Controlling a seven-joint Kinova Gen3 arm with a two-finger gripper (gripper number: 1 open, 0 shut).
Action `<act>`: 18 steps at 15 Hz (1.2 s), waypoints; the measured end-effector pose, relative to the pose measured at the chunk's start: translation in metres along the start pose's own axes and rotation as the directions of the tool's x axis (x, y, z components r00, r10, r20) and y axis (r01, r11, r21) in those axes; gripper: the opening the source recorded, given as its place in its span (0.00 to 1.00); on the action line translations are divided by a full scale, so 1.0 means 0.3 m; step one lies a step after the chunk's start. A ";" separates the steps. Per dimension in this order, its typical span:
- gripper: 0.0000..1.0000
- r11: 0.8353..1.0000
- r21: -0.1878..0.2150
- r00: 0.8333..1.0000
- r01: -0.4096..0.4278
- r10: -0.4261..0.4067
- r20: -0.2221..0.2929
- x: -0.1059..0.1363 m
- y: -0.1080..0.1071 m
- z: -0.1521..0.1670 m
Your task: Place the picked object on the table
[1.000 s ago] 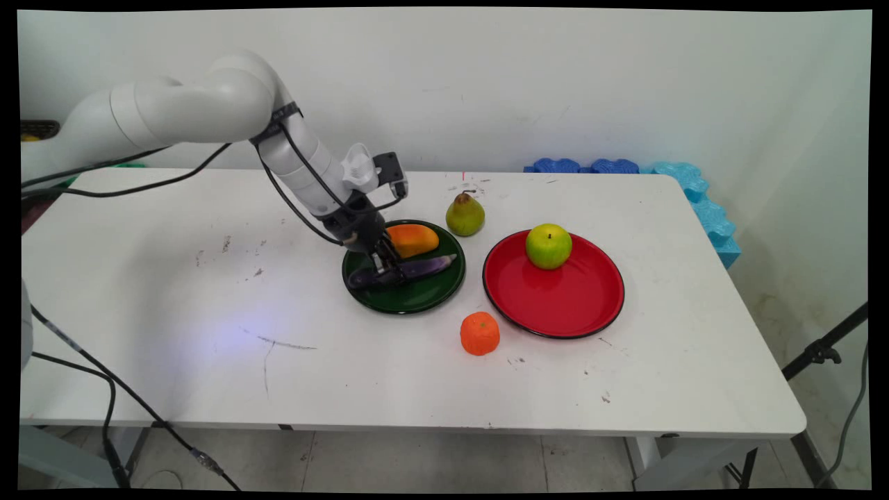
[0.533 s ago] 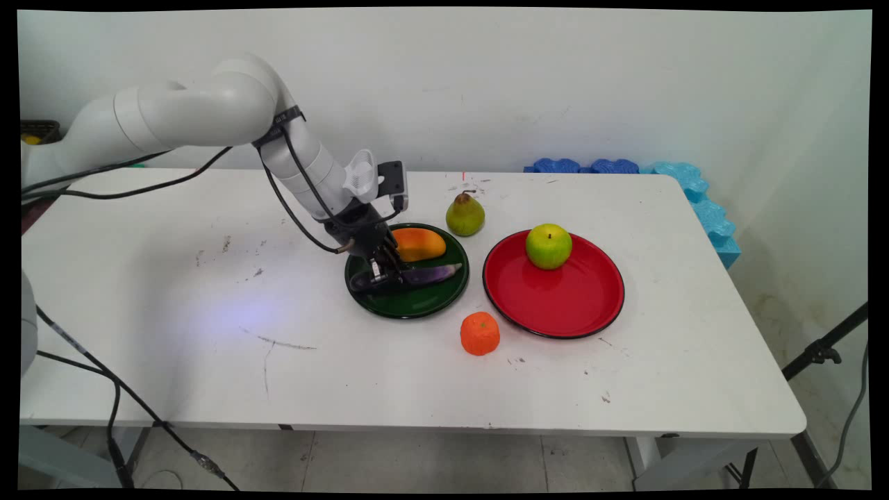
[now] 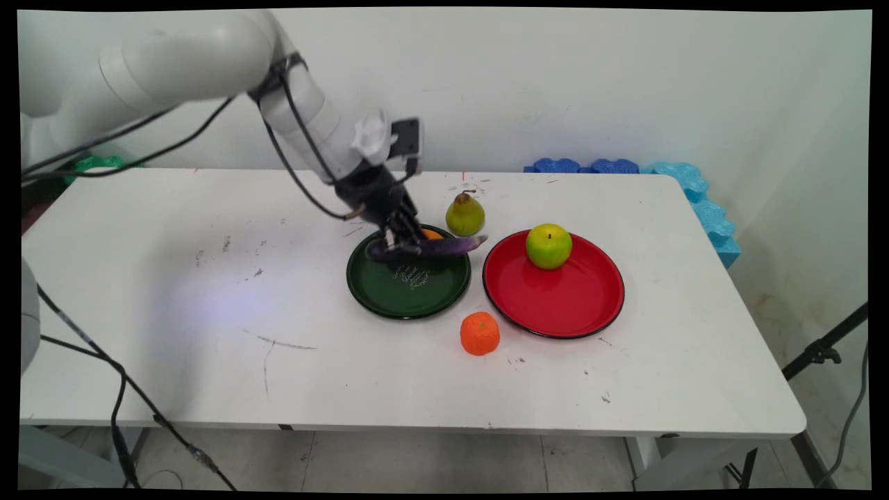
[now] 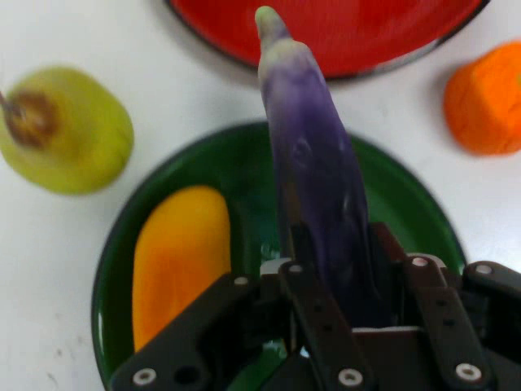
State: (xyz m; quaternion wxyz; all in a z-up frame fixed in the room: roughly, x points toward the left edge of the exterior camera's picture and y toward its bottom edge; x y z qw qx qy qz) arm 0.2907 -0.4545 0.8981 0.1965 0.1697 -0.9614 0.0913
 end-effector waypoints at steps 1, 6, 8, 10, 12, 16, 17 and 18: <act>0.00 1.000 0.000 1.000 -0.001 0.001 -0.009 0.026 0.005 -0.026; 0.00 0.999 -0.025 0.998 0.022 -0.023 -0.062 0.198 0.060 -0.163; 0.00 0.998 -0.047 0.996 0.033 -0.037 -0.076 0.259 0.096 -0.198; 0.00 0.997 -0.069 0.996 0.039 -0.045 -0.082 0.305 0.138 -0.216; 0.00 0.995 -0.090 0.995 0.042 -0.050 -0.085 0.336 0.177 -0.218; 0.00 0.989 -0.135 0.995 0.060 -0.070 -0.075 0.360 0.264 -0.174; 0.00 0.987 -0.144 0.995 0.065 -0.076 -0.070 0.358 0.281 -0.158; 0.00 0.985 -0.155 0.995 0.070 -0.081 -0.062 0.350 0.308 -0.132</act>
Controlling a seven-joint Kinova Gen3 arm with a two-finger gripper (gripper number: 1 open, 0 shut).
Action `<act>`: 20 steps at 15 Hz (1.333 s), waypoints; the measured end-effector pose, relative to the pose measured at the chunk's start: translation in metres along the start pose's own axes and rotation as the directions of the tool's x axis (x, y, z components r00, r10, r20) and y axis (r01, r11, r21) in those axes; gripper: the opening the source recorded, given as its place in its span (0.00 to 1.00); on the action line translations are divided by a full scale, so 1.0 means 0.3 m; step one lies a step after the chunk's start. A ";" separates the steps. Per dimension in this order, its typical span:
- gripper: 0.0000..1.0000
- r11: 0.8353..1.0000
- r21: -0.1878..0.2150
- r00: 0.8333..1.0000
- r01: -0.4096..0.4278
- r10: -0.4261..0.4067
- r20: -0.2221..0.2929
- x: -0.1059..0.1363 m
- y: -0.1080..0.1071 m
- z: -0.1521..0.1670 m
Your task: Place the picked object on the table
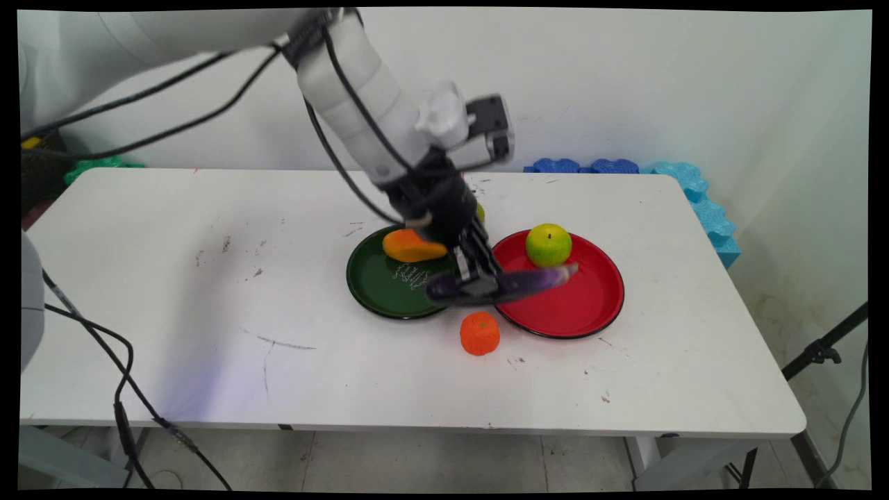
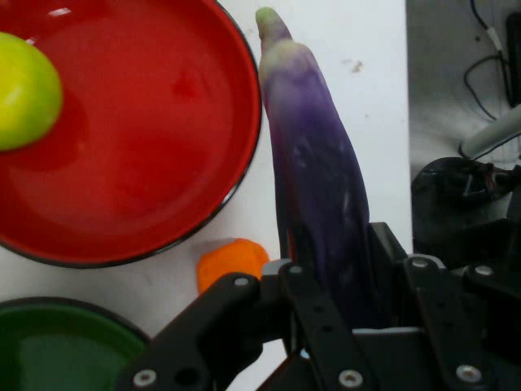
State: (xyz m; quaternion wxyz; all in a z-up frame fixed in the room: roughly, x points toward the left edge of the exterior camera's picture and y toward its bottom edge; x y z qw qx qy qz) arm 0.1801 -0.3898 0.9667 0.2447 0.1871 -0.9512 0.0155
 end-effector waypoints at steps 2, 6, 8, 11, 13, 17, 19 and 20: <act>0.00 1.000 -0.012 1.000 0.007 -0.007 0.012 -0.024 0.027 0.052; 0.00 0.999 -0.032 0.999 0.017 -0.016 0.029 -0.067 0.059 0.155; 0.00 0.999 -0.039 0.999 0.019 -0.018 0.033 -0.084 0.069 0.196; 0.00 0.999 -0.044 0.999 0.020 -0.018 0.043 -0.115 0.078 0.260; 0.00 0.999 -0.043 0.999 0.020 -0.018 0.047 -0.136 0.081 0.296; 0.00 0.999 -0.040 0.999 0.019 -0.017 0.049 -0.171 0.083 0.358; 0.00 0.999 -0.038 0.999 0.018 -0.016 0.051 -0.184 0.082 0.382; 0.00 0.999 -0.037 0.999 0.017 -0.015 0.051 -0.189 0.080 0.392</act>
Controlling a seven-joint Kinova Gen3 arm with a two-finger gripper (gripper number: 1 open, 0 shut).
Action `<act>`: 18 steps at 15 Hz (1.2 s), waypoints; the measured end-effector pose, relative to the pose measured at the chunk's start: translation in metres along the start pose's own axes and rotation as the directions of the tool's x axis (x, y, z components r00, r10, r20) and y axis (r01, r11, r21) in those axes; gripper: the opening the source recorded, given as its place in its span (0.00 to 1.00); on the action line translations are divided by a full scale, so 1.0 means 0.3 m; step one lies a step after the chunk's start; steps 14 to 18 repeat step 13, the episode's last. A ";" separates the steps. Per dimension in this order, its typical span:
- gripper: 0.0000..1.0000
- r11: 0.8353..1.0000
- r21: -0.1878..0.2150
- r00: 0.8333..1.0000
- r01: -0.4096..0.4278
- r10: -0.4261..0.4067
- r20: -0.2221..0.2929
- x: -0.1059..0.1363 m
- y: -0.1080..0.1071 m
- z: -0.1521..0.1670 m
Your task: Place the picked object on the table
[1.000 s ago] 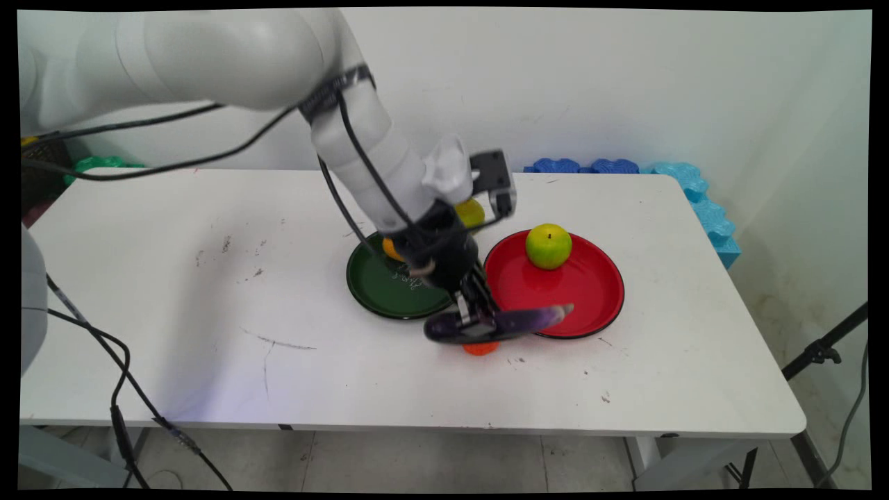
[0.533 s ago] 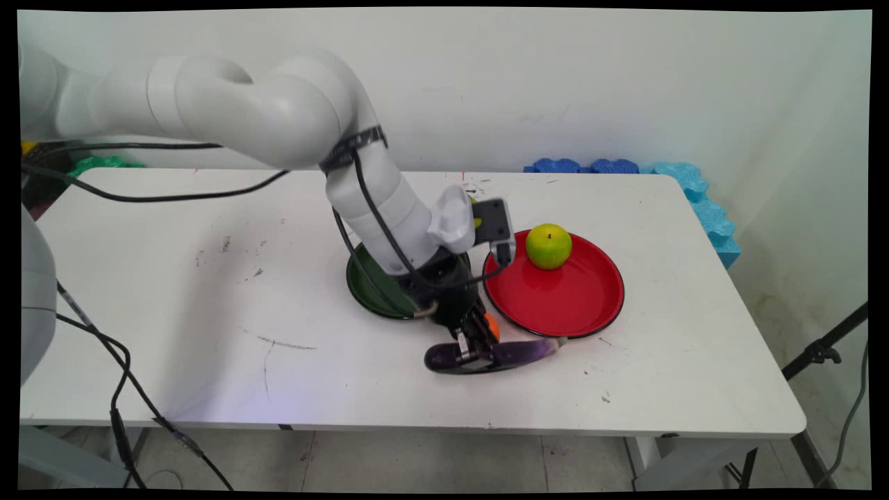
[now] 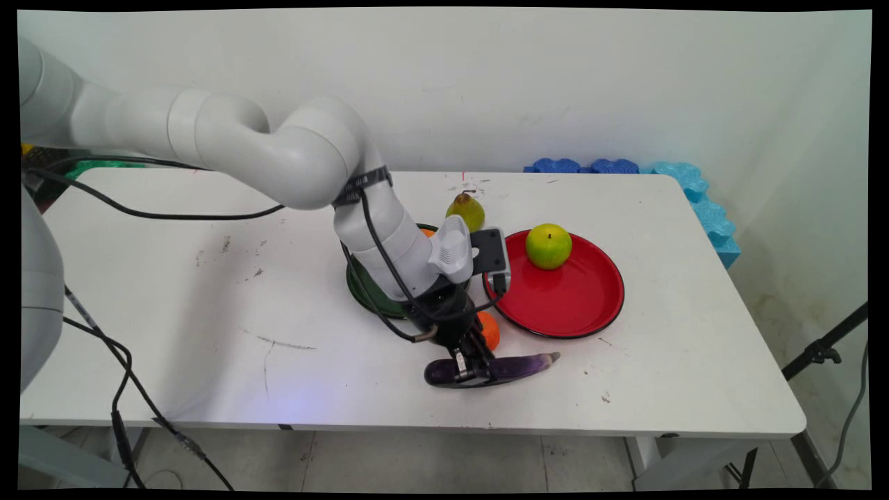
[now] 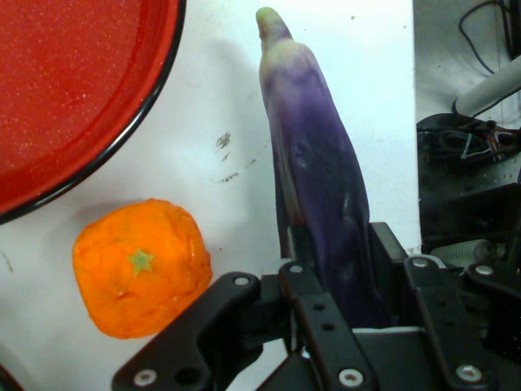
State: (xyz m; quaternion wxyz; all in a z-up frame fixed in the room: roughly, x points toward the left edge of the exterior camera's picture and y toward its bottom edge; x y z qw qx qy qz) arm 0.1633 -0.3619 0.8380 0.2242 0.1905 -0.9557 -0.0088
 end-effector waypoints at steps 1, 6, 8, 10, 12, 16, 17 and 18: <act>0.00 1.000 0.001 1.000 -0.001 0.001 -0.001 -0.005 -0.002 0.011; 0.00 1.000 0.007 1.000 -0.006 0.006 -0.005 -0.018 -0.010 0.043; 1.00 1.000 0.009 1.000 -0.009 0.009 -0.009 -0.021 -0.012 0.052; 1.00 1.000 0.010 1.000 -0.013 0.013 -0.016 -0.023 -0.013 0.057; 1.00 1.000 0.011 0.999 -0.019 0.019 -0.026 -0.021 -0.013 0.058; 1.00 1.000 0.012 0.999 -0.021 0.022 -0.031 -0.018 -0.014 0.056; 1.00 1.000 0.012 0.999 -0.021 0.022 -0.031 -0.018 -0.014 0.056; 1.00 1.000 0.012 0.999 -0.021 0.022 -0.031 -0.018 -0.014 0.056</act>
